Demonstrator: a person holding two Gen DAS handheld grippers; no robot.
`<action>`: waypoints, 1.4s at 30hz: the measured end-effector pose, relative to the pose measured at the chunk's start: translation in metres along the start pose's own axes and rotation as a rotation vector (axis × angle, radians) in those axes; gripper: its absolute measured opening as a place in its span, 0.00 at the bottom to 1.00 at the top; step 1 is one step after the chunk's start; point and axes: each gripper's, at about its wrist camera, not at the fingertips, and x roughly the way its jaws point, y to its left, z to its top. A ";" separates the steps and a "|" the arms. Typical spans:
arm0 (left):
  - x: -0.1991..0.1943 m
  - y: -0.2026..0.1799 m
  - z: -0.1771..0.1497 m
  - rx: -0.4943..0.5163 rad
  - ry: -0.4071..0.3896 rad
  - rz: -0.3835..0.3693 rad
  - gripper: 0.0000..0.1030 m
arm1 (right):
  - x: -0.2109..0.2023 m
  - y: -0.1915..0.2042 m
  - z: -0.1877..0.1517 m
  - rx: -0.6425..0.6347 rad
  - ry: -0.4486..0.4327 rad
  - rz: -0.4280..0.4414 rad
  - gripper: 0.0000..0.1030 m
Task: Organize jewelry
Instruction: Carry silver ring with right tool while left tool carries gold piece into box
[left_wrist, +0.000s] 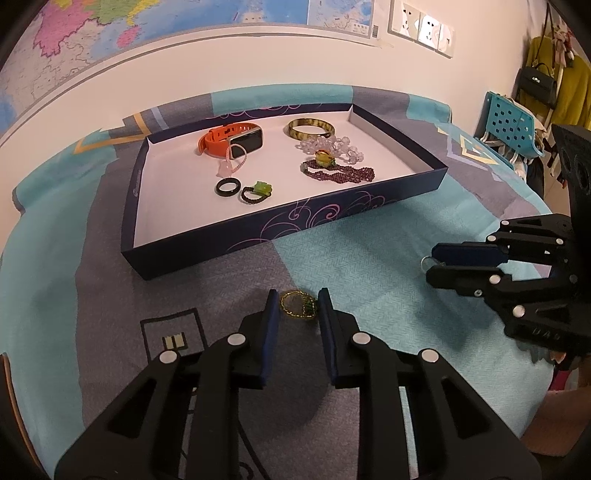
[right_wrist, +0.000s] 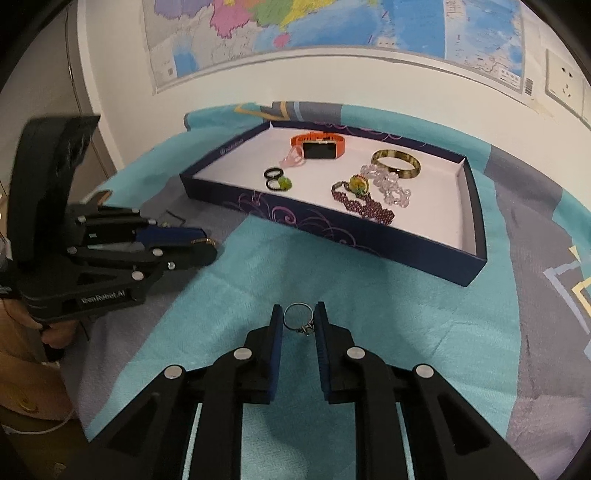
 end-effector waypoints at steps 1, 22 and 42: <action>-0.001 0.000 0.000 -0.002 -0.002 -0.001 0.21 | -0.001 0.000 0.001 0.001 -0.004 -0.002 0.15; -0.024 -0.004 0.008 -0.007 -0.067 -0.012 0.21 | -0.013 -0.007 0.018 0.021 -0.075 0.026 0.15; -0.037 0.004 0.024 -0.024 -0.129 -0.001 0.21 | -0.016 -0.008 0.035 0.012 -0.112 0.030 0.15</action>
